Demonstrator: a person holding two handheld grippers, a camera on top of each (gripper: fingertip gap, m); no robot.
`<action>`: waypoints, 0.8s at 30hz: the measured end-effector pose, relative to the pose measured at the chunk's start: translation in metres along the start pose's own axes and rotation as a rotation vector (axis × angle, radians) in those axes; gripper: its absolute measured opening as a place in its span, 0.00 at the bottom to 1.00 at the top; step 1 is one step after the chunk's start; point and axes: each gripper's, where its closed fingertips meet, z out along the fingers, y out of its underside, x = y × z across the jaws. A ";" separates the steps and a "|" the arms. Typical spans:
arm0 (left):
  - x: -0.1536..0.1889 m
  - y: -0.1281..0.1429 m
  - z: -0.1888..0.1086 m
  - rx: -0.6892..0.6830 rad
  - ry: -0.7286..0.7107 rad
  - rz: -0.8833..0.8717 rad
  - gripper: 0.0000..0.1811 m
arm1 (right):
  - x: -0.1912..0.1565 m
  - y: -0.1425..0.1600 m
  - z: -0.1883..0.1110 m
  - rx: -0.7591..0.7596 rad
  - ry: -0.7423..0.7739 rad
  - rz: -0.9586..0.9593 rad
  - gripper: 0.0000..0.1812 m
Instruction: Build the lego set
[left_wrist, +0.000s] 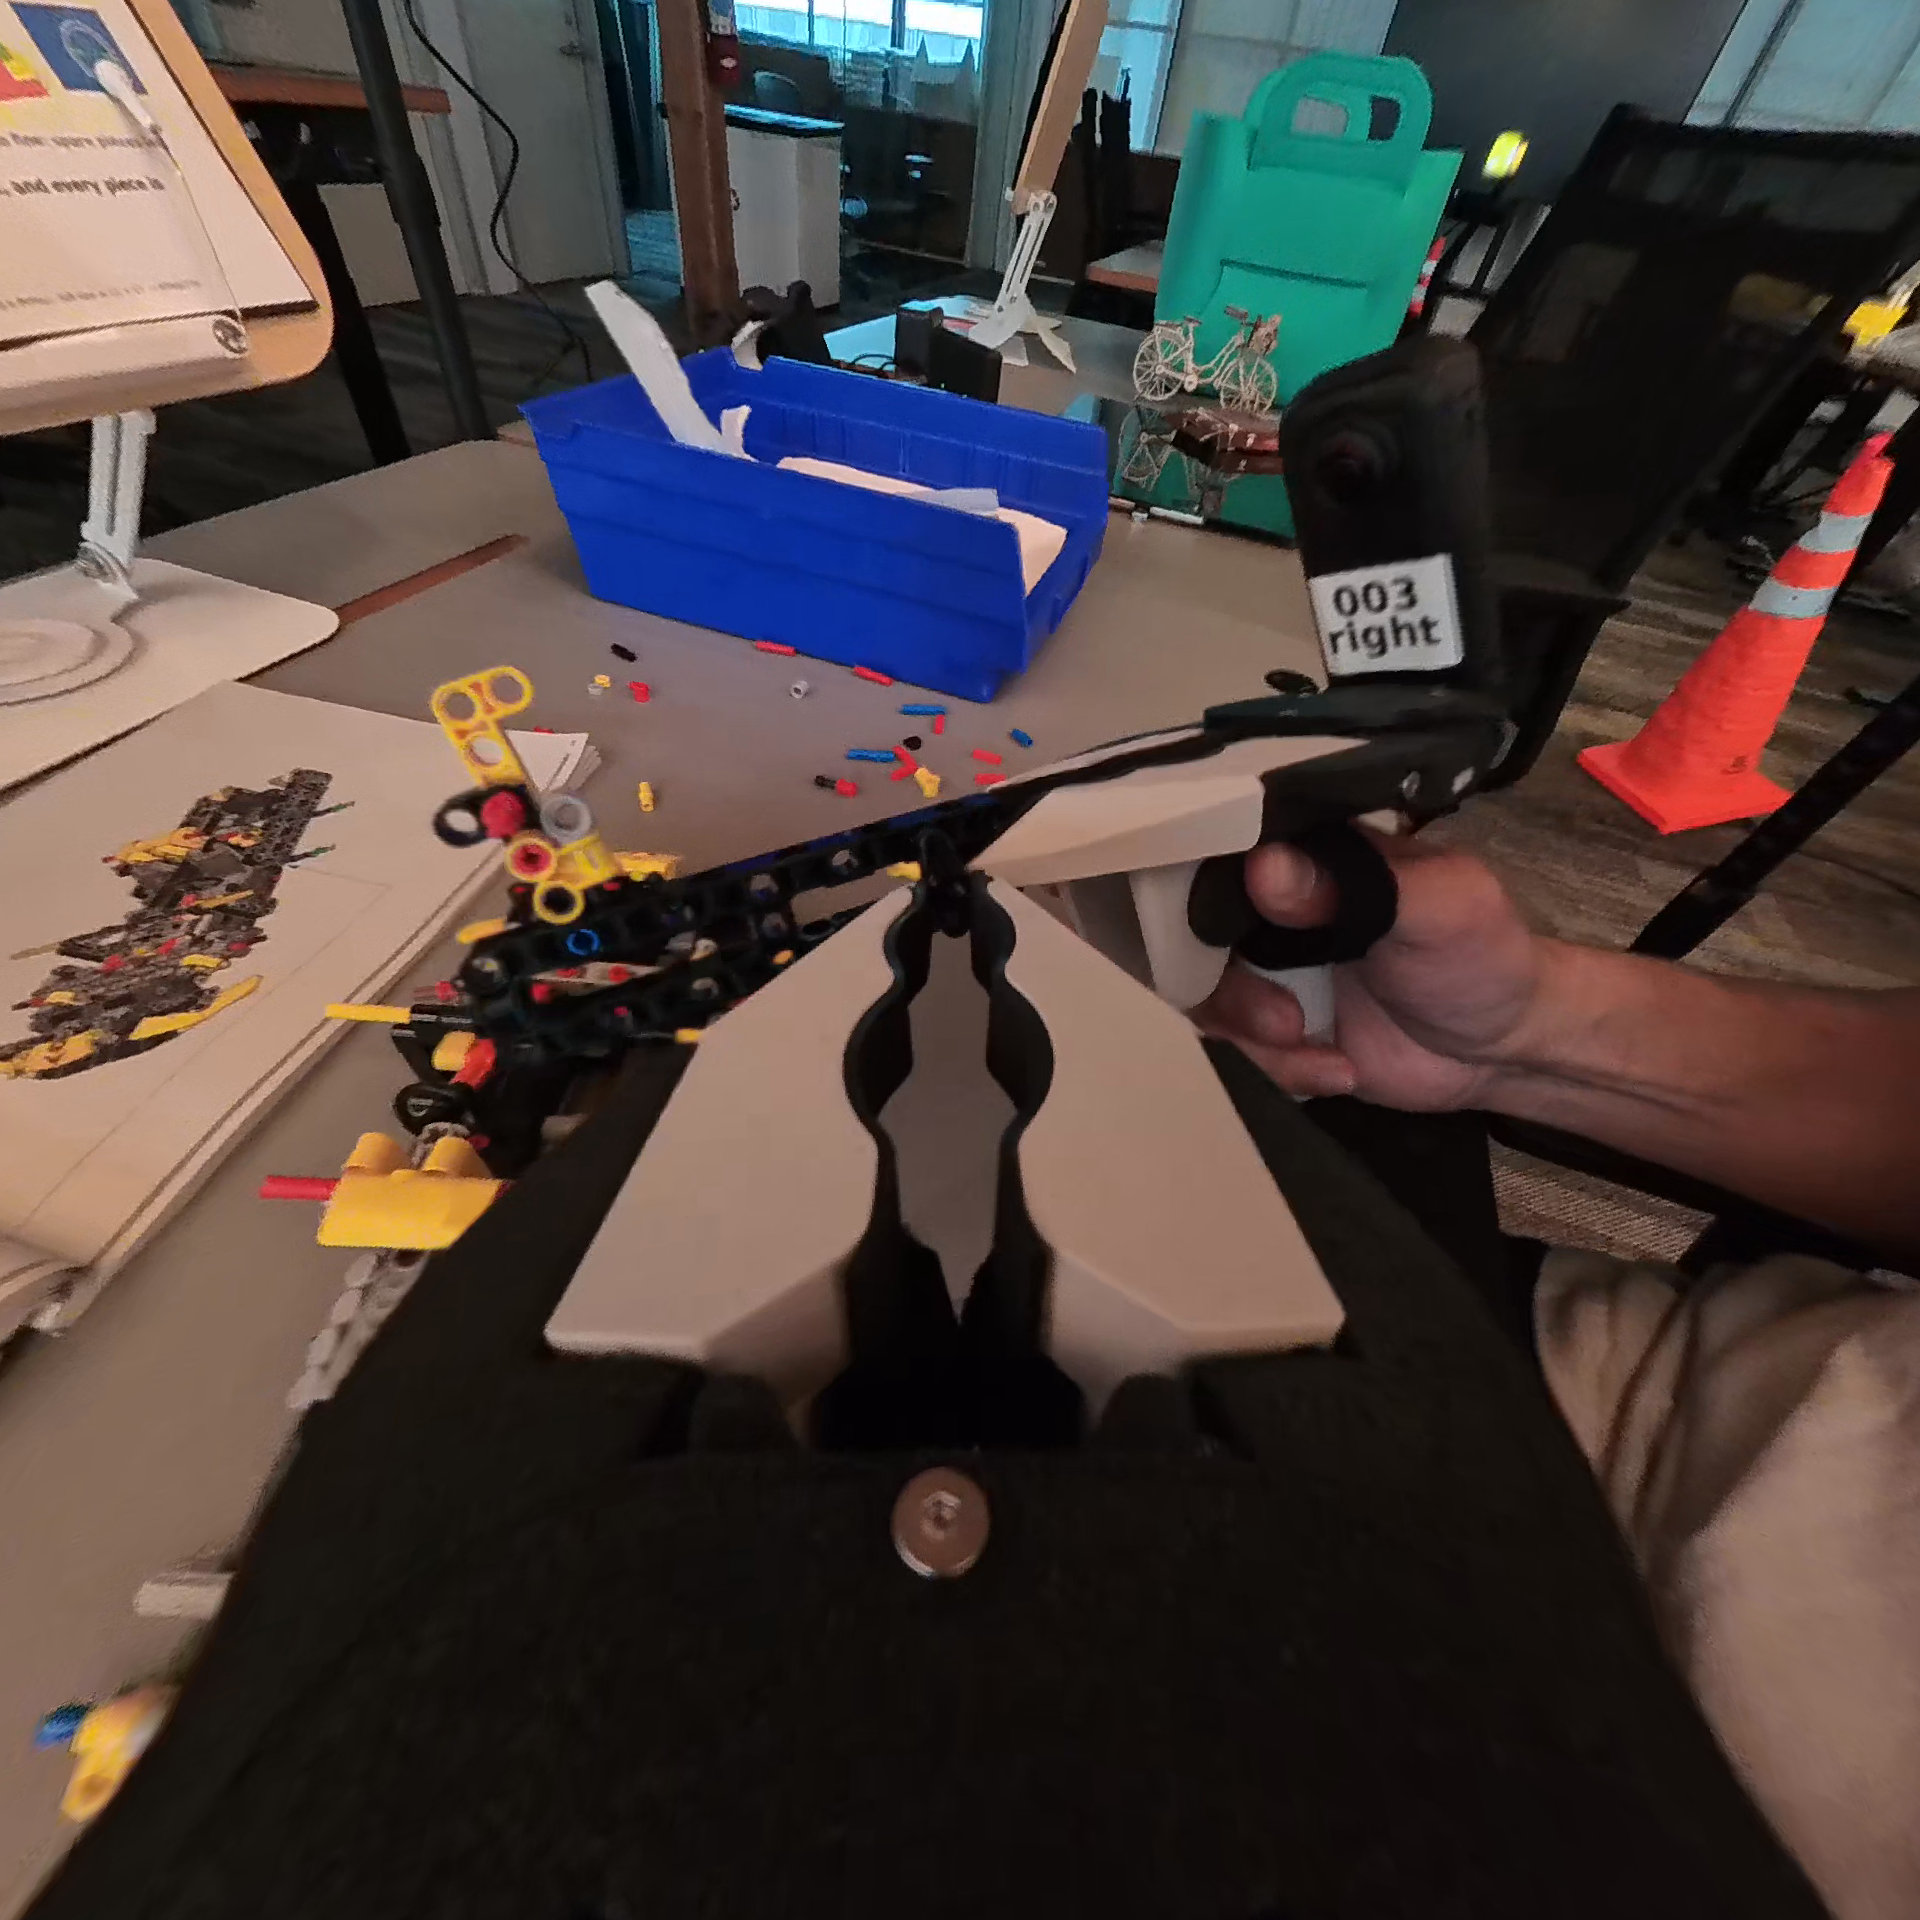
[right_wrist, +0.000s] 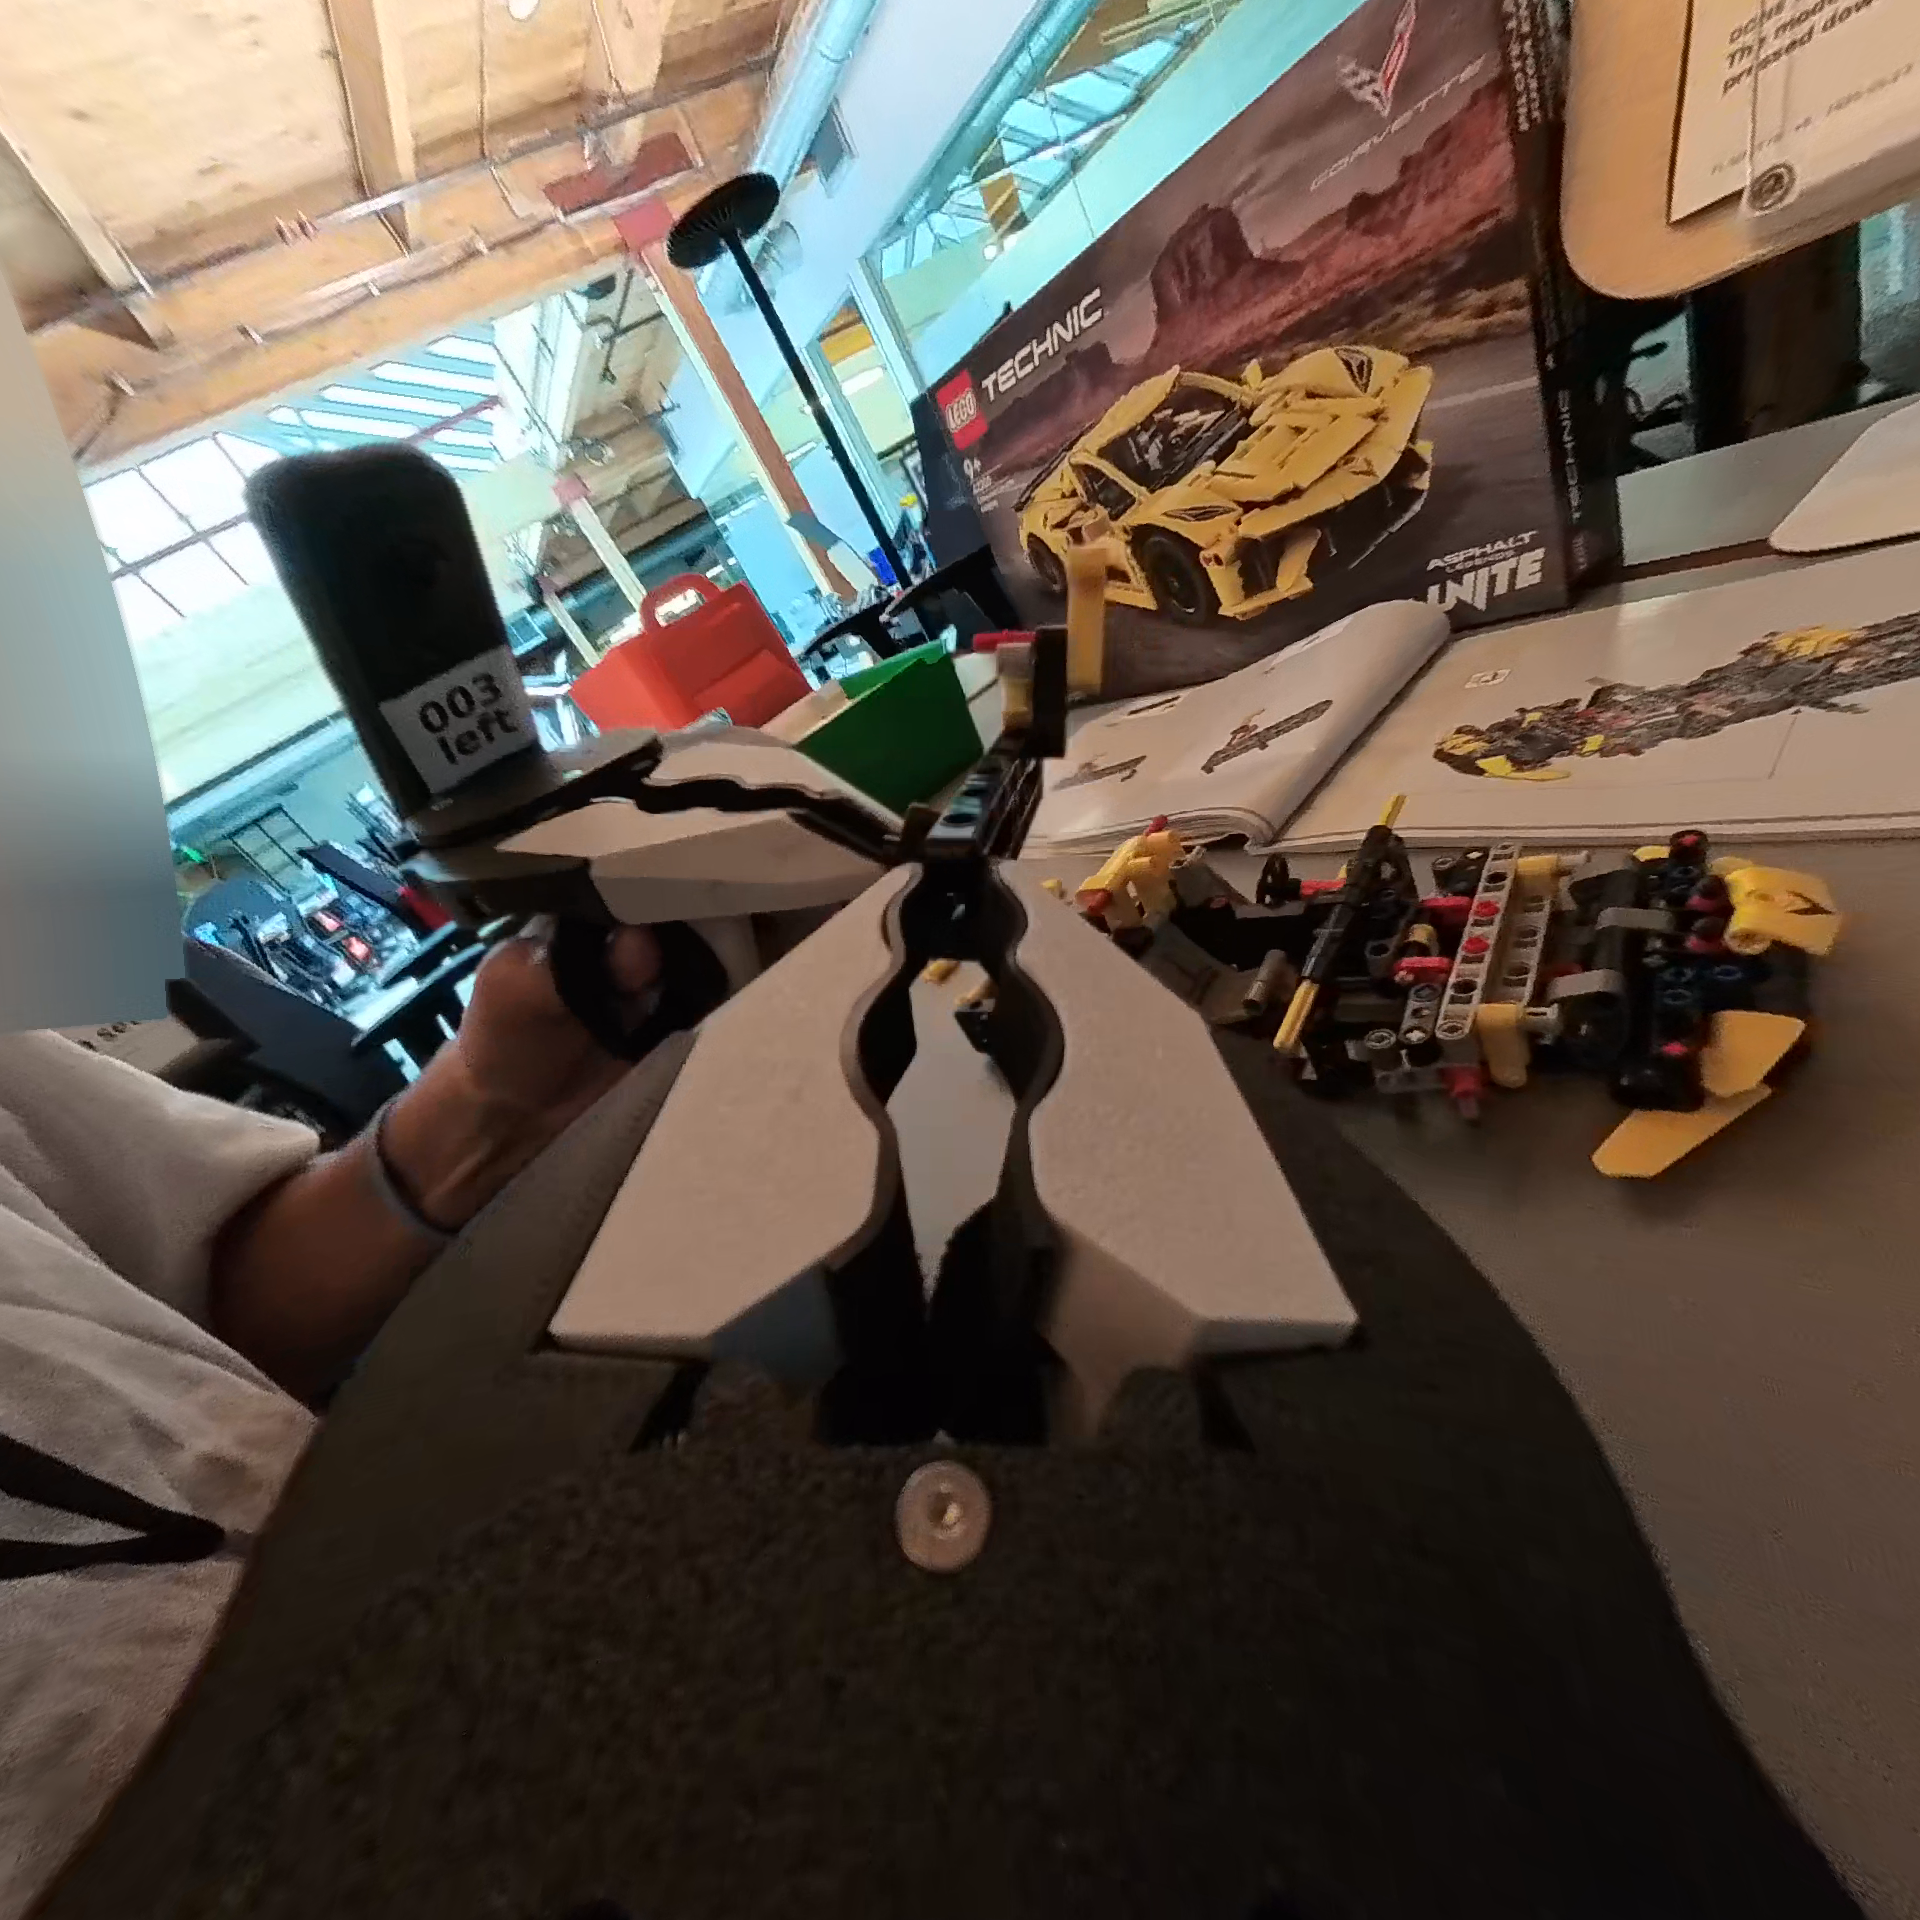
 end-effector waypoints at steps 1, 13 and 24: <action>0.000 -0.001 0.001 0.010 0.008 -0.032 0.04 | 0.001 -0.001 0.000 0.010 -0.002 0.014 0.04; -0.010 -0.013 -0.025 0.301 0.175 -0.544 0.15 | -0.019 -0.019 -0.006 0.117 -0.354 0.400 0.03; -0.004 -0.028 -0.027 0.481 0.318 -0.614 0.04 | -0.029 -0.019 -0.008 0.124 -0.411 0.385 0.10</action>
